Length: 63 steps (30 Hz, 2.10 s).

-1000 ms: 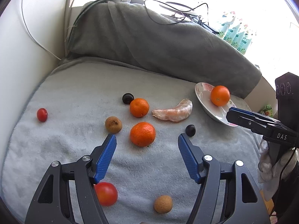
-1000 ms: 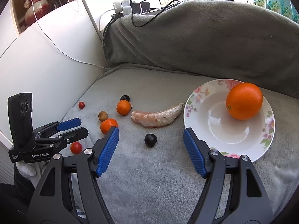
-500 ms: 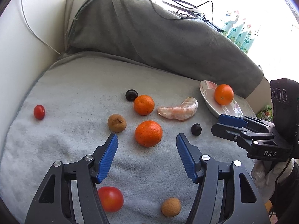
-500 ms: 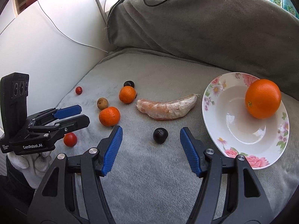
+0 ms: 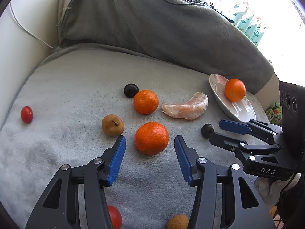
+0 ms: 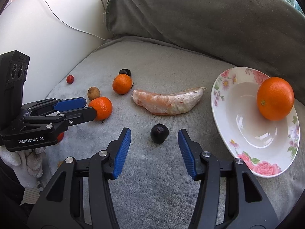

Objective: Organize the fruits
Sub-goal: 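Grasp the mandarin with the left gripper while the right gripper grasps the dark plum, then place the mandarin and the dark plum into the plate with both grippers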

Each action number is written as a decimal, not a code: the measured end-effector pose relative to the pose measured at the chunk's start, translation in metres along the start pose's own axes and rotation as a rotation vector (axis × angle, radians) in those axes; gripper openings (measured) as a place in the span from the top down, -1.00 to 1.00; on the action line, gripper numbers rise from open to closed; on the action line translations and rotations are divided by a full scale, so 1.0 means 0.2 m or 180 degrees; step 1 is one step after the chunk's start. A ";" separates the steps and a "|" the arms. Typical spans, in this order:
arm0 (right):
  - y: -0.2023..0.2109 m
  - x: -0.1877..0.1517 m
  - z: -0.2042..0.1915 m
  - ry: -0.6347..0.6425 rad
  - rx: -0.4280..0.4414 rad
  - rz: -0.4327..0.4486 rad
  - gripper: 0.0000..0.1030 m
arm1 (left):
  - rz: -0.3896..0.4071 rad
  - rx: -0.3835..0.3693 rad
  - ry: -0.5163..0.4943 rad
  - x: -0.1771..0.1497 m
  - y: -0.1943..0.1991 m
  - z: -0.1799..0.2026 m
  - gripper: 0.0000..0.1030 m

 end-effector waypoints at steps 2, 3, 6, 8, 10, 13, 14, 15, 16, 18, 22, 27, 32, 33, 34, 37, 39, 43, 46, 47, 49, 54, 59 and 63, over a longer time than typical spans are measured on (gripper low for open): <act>-0.01 0.00 0.00 -0.0002 0.0005 -0.0014 0.00 | -0.0026 0.0003 -0.0015 0.00 -0.02 0.00 0.03; -0.02 0.01 0.00 0.0001 0.0000 -0.0023 0.01 | -0.0037 0.0004 -0.0022 0.00 -0.02 0.01 0.04; -0.06 0.01 0.01 0.0017 -0.0031 -0.0065 0.07 | -0.0064 0.0012 -0.0025 0.00 -0.04 0.01 0.07; -0.08 0.01 0.01 0.0016 -0.0043 -0.0093 0.10 | -0.0083 0.0019 -0.0020 0.00 -0.05 0.00 0.14; -0.09 0.01 0.02 0.0011 -0.0065 -0.0119 0.11 | -0.0099 0.0023 -0.0023 0.00 -0.06 -0.01 0.16; -0.10 0.00 0.03 -0.0012 -0.0062 -0.0137 0.12 | -0.0136 -0.0021 -0.0001 0.01 -0.08 -0.01 0.16; -0.10 0.00 0.03 -0.0014 -0.0067 -0.0138 0.14 | -0.0143 -0.0028 -0.0001 0.01 -0.09 -0.01 0.17; -0.11 0.00 0.04 -0.0012 -0.0083 -0.0138 0.22 | -0.0152 -0.0040 -0.0003 0.01 -0.09 -0.01 0.20; -0.10 0.00 0.04 -0.0009 -0.0098 -0.0138 0.29 | -0.0157 -0.0046 -0.0002 0.01 -0.10 0.00 0.21; -0.10 0.00 0.05 -0.0023 -0.0102 -0.0136 0.40 | -0.0144 -0.0030 -0.0007 0.01 -0.10 0.00 0.22; -0.10 0.00 0.06 -0.0060 -0.0052 -0.0117 0.56 | -0.0128 -0.0023 -0.0005 0.02 -0.10 0.00 0.24; -0.10 0.00 0.05 -0.0026 -0.0084 -0.0080 0.58 | -0.0118 -0.0057 0.0050 0.02 -0.10 -0.01 0.25; -0.05 0.00 0.05 -0.0064 -0.0057 -0.0001 0.58 | -0.0085 -0.0070 0.0053 0.02 -0.06 -0.01 0.25; -0.04 0.00 0.05 -0.0078 -0.0049 0.0027 0.58 | -0.0071 -0.0079 0.0050 0.02 -0.05 -0.01 0.25; -0.02 0.00 0.06 -0.0088 -0.0041 0.0053 0.58 | -0.0058 -0.0092 0.0045 0.03 -0.04 0.00 0.25; 0.05 0.00 0.07 -0.0106 -0.0036 0.0142 0.58 | -0.0009 -0.0126 0.0006 0.04 0.00 0.02 0.25; 0.09 0.00 0.08 -0.0119 -0.0048 0.0199 0.58 | 0.0020 -0.0156 -0.0026 0.05 0.01 0.05 0.25; 0.19 -0.01 0.11 -0.0167 -0.0089 0.0319 0.58 | 0.0058 -0.0233 -0.0104 0.07 0.03 0.13 0.25; 0.25 -0.02 0.15 -0.0208 -0.0147 0.0396 0.58 | 0.0066 -0.0293 -0.0169 0.09 0.02 0.19 0.25; 0.27 -0.02 0.17 -0.0221 -0.0173 0.0419 0.58 | 0.0068 -0.0317 -0.0190 0.10 0.02 0.21 0.25; 0.31 -0.03 0.21 -0.0248 -0.0225 0.0460 0.58 | 0.0073 -0.0356 -0.0234 0.11 0.01 0.25 0.25; 0.37 -0.06 0.32 -0.0346 -0.0358 0.0524 0.58 | 0.0107 -0.0448 -0.0369 0.16 -0.02 0.37 0.25; 0.40 -0.07 0.41 -0.0469 -0.0455 0.0573 0.58 | 0.0151 -0.0534 -0.0502 0.20 -0.06 0.50 0.25; 0.43 -0.09 0.46 -0.0528 -0.0572 0.0613 0.58 | 0.0158 -0.0569 -0.0588 0.23 -0.09 0.59 0.25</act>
Point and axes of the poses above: each gripper's, at about its wrist camera, not at the fingertips, and y roughly against the way its jaws point, z to its right, x to its top, the point moved 7 cm from there along -y, roughly the way its jaws point, and after that the axes turned 3 degrees about -z, right-handed, at the moved point
